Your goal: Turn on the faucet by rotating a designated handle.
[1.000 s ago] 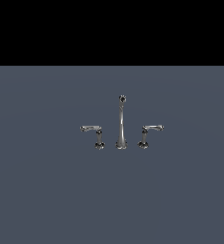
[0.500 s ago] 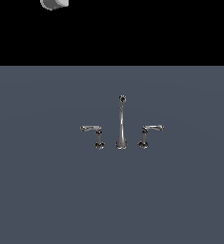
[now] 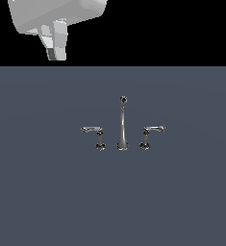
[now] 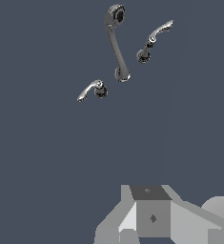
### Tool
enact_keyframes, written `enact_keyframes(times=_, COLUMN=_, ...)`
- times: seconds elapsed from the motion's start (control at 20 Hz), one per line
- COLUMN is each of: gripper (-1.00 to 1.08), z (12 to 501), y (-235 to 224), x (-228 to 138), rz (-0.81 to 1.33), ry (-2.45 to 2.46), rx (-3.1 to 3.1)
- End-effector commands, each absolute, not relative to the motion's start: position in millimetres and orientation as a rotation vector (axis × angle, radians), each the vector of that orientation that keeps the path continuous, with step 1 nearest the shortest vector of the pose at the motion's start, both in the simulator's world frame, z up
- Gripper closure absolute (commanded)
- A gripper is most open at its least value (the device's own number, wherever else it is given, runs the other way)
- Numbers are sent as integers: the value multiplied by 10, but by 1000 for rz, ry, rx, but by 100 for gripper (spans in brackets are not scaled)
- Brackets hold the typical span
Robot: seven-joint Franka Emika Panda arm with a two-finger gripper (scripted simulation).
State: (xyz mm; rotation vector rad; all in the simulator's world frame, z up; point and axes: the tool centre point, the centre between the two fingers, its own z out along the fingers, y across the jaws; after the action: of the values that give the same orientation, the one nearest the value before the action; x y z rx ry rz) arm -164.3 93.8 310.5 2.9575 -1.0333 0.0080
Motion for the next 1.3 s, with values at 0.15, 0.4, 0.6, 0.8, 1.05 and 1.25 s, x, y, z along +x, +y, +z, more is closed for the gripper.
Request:
enact_keyframes(times=0.15, gripper=108, z=2802, y=1037, x=-1417, rz=6, ry=-1206, rx=2897)
enact_keyframes(times=0.4, gripper=108, z=2547, y=1098, x=-1215, rz=4, ry=-1348, rx=2837)
enact_keyframes(times=0.6, gripper=108, z=2355, y=1129, x=-1058, rz=2, ry=-1452, rx=2787)
enact_keyframes(times=0.8, gripper=108, z=2172, y=1146, x=-905, rz=1, ry=-1551, rx=2735)
enact_keyframes(times=1.05, gripper=108, z=1948, y=1149, x=-718, rz=0, ry=-1668, rx=2666)
enact_keyframes(times=1.25, gripper=108, z=1763, y=1136, x=-565, rz=0, ry=-1761, rx=2605)
